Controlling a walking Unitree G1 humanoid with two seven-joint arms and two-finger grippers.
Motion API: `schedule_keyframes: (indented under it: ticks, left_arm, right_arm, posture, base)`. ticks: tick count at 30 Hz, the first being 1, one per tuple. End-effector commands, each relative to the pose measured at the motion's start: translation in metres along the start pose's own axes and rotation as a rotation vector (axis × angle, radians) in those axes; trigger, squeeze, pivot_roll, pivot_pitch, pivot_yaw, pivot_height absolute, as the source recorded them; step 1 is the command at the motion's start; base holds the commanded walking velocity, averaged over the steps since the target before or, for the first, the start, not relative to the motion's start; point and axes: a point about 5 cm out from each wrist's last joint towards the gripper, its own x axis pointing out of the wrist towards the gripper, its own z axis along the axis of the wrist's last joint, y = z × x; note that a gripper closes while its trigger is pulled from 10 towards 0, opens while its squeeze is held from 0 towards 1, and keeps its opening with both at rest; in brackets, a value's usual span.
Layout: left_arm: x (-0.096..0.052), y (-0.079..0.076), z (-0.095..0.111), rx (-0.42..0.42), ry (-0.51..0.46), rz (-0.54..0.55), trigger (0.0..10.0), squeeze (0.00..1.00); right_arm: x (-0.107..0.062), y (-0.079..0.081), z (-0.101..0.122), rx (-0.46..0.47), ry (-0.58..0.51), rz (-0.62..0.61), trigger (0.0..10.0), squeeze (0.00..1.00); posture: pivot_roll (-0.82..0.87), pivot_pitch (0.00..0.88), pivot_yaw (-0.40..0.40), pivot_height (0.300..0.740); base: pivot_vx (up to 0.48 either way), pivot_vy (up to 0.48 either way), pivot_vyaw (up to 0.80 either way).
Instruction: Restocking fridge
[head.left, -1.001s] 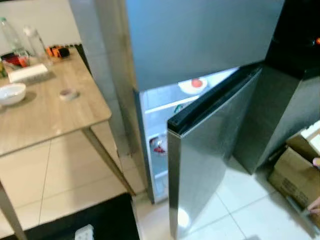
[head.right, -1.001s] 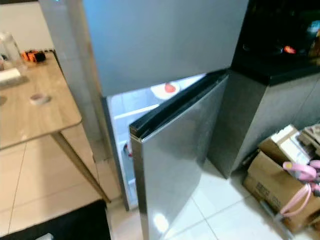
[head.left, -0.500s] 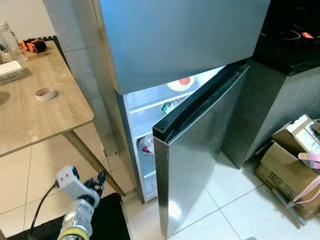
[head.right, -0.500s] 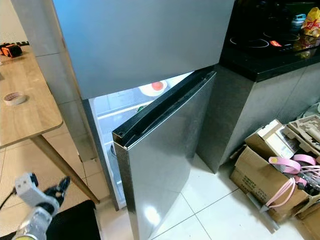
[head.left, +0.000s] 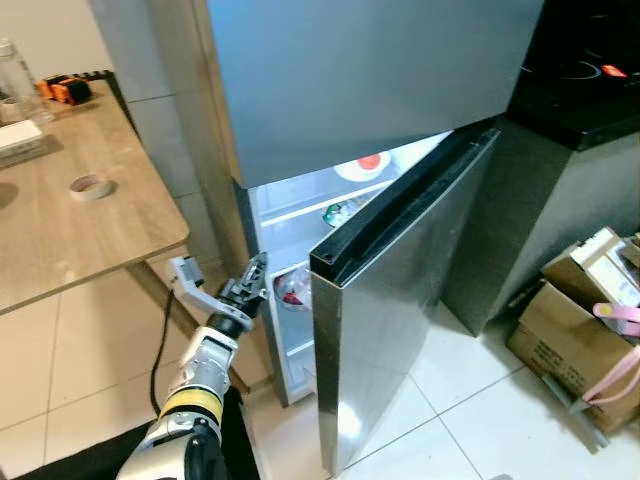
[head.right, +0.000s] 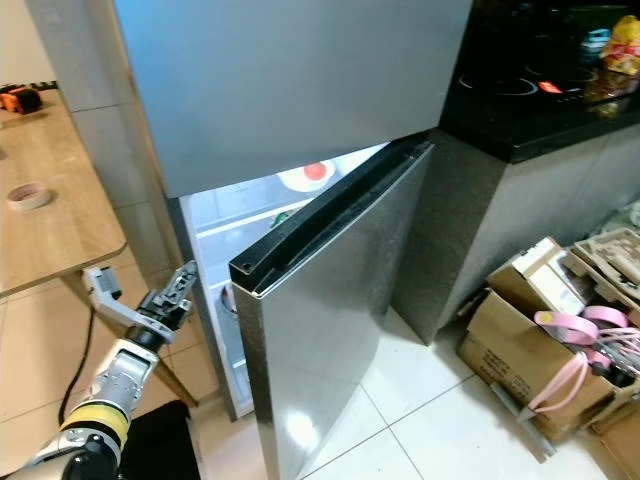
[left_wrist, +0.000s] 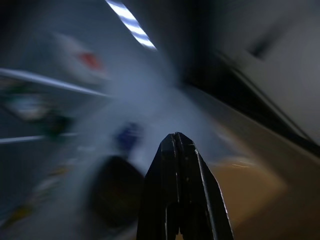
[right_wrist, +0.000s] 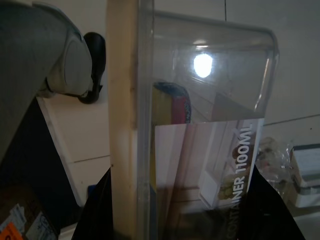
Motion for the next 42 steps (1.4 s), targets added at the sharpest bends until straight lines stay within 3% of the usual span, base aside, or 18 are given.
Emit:
schedule_keyframes:
  ticks: [1, 6, 7, 12, 14, 16, 20, 24, 28, 29, 30, 34, 36, 37, 39, 41, 42]
  left_arm:
    - [0.007, -0.010, -0.009, -0.008, 0.039, -0.073, 10.0, 0.00]
    - [0.016, -0.020, -0.016, -0.036, 0.038, -0.109, 10.0, 0.00]
    - [0.020, -0.028, -0.030, -0.085, 0.073, -0.147, 10.0, 0.00]
    - [0.023, -0.046, -0.056, -0.168, 0.142, -0.227, 10.0, 0.00]
    - [0.026, -0.069, -0.076, -0.257, 0.193, -0.336, 10.0, 0.00]
    - [0.027, -0.078, -0.083, -0.289, 0.209, -0.378, 10.0, 0.00]
    - [0.023, -0.127, -0.108, -0.412, 0.333, -0.638, 10.0, 0.00]
    - [0.022, -0.132, -0.105, -0.454, 0.311, -0.662, 10.0, 0.00]
    - [0.020, -0.125, -0.100, -0.438, 0.286, -0.618, 10.0, 0.00]
    - [0.014, -0.101, -0.086, -0.387, 0.239, -0.509, 10.0, 0.00]
    - [0.010, -0.088, -0.078, -0.366, 0.212, -0.452, 10.0, 0.00]
    - [0.002, -0.074, -0.070, -0.335, 0.199, -0.374, 10.0, 0.00]
    - [-0.024, -0.037, -0.057, -0.255, 0.197, -0.167, 10.0, 0.00]
    - [-0.024, -0.037, -0.057, -0.255, 0.197, -0.167, 10.0, 0.00]
    - [-0.055, -0.004, -0.051, -0.190, 0.203, 0.061, 10.0, 0.00]
    - [-0.090, 0.018, -0.056, -0.135, 0.244, 0.265, 10.0, 0.00]
    - [-0.100, 0.023, -0.058, -0.117, 0.260, 0.324, 10.0, 0.00]
  right_arm:
    - [0.000, -0.001, 0.001, 0.012, -0.008, -0.006, 10.0, 0.00]
    - [0.000, -0.002, 0.000, 0.012, -0.007, -0.007, 10.0, 0.00]
    - [0.000, -0.002, 0.000, 0.010, -0.007, -0.006, 10.0, 0.00]
    - [-0.001, -0.003, 0.000, 0.009, -0.006, -0.009, 10.0, 0.00]
    - [-0.001, -0.005, 0.000, 0.010, -0.005, -0.013, 10.0, 0.00]
    - [-0.001, -0.006, 0.000, 0.010, -0.005, -0.015, 10.0, 0.00]
    - [-0.002, -0.011, -0.001, 0.006, -0.002, -0.025, 10.0, 0.00]
    - [-0.002, -0.012, -0.001, 0.006, -0.003, -0.028, 10.0, 0.00]
    - [-0.002, -0.012, -0.001, 0.003, -0.003, -0.029, 10.0, 0.00]
    - [-0.002, -0.011, 0.001, 0.003, -0.005, -0.026, 10.0, 0.00]
    - [-0.001, -0.010, 0.002, 0.002, -0.007, -0.024, 10.0, 0.00]
    - [-0.001, -0.009, 0.001, 0.002, -0.006, -0.022, 10.0, 0.00]
    - [-0.001, -0.008, 0.002, 0.001, -0.008, -0.019, 10.0, 0.00]
    - [-0.001, -0.008, 0.002, 0.001, -0.008, -0.019, 10.0, 0.00]
    - [-0.001, -0.009, 0.006, 0.019, -0.035, -0.021, 10.0, 0.00]
    - [-0.001, -0.009, 0.015, 0.040, -0.080, -0.022, 10.0, 0.00]
    - [-0.001, -0.009, 0.017, 0.046, -0.094, -0.022, 10.0, 0.00]
  posture:
    - [-0.09, 0.000, 0.015, 0.740]
    - [-0.09, 0.000, 0.015, 0.740]
    - [-0.10, 0.000, 0.010, 0.740]
    - [-0.10, 0.000, 0.011, 0.740]
    - [-0.11, 0.000, 0.011, 0.740]
    - [-0.11, 0.000, 0.011, 0.740]
    - [-0.11, 0.000, 0.006, 0.740]
    - [-0.11, 0.000, 0.005, 0.740]
    - [-0.11, 0.000, 0.005, 0.740]
    - [-0.11, 0.000, 0.005, 0.740]
    - [-0.11, 0.000, 0.005, 0.740]
    - [-0.11, 0.000, 0.005, 0.740]
    - [-0.10, 0.000, 0.005, 0.740]
    - [-0.10, 0.000, 0.005, 0.740]
    - [-0.09, 0.000, 0.007, 0.740]
    - [-0.09, 0.000, 0.007, 0.740]
    - [-0.09, 0.000, 0.007, 0.740]
  base:
    - [0.000, 0.000, 0.00]
    - [0.000, 0.000, 0.00]
    - [0.000, 0.000, 0.00]
    - [0.000, 0.000, 0.00]
    - [0.000, 0.000, 0.00]
    - [0.000, 0.000, 0.00]
    - [0.000, 0.000, 0.00]
    - [0.000, 0.000, 0.00]
    - [0.000, 0.000, 0.00]
    - [0.000, 0.000, 0.00]
    - [0.000, 0.000, 0.00]
    - [0.000, 0.000, 0.00]
    - [0.000, 0.000, 0.00]
    - [0.000, 0.000, 0.00]
    - [0.000, 0.000, 0.00]
    - [0.000, 0.000, 0.00]
    - [0.000, 0.000, 0.00]
